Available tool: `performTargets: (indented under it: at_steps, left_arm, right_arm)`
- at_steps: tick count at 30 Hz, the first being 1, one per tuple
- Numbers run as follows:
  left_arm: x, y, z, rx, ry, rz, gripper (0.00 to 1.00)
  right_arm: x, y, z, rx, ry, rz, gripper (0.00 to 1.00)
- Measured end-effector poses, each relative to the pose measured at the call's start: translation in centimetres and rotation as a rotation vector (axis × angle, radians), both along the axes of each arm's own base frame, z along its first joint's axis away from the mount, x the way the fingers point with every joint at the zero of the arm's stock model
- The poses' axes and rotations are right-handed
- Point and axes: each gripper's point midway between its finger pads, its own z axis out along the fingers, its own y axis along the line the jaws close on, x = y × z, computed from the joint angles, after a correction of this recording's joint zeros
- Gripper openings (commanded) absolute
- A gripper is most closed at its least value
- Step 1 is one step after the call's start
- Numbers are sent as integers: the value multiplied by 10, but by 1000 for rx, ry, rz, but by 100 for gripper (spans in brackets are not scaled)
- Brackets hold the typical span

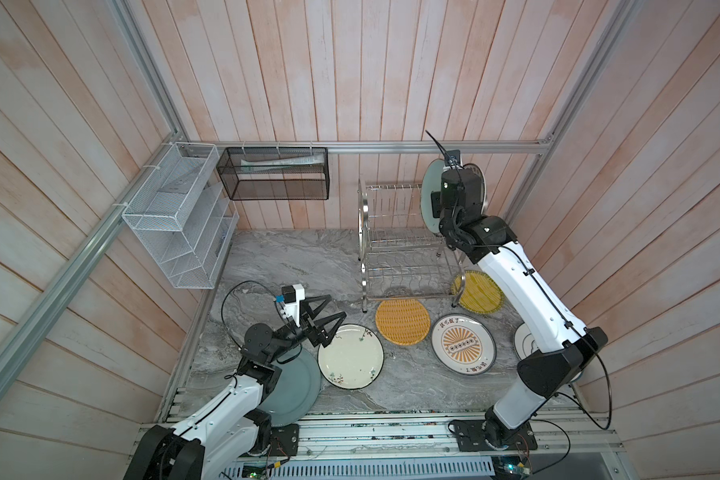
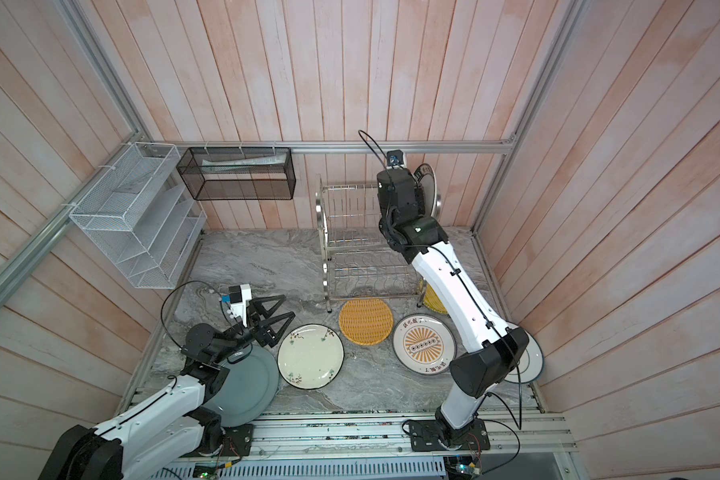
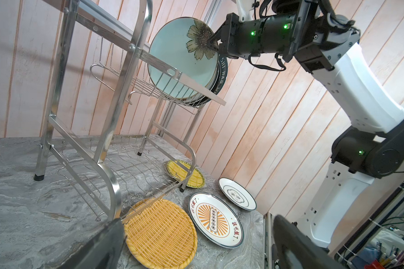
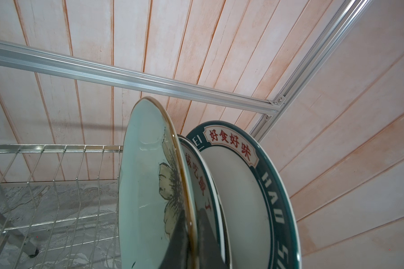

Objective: Load the plates into the dish rack
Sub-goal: 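Lower the flower plate into the slot beside the green-rimmed plates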

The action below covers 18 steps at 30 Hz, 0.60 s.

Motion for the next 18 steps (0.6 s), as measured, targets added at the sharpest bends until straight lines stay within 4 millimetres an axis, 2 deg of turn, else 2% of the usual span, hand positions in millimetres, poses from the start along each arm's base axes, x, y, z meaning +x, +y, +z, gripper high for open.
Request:
performTargets:
  at_steps: [18]
  left_arm:
    - [-1,-1,-1,2,5,-5,100]
  right_arm:
    - [-8,-1,-4,-4,8,9,0]
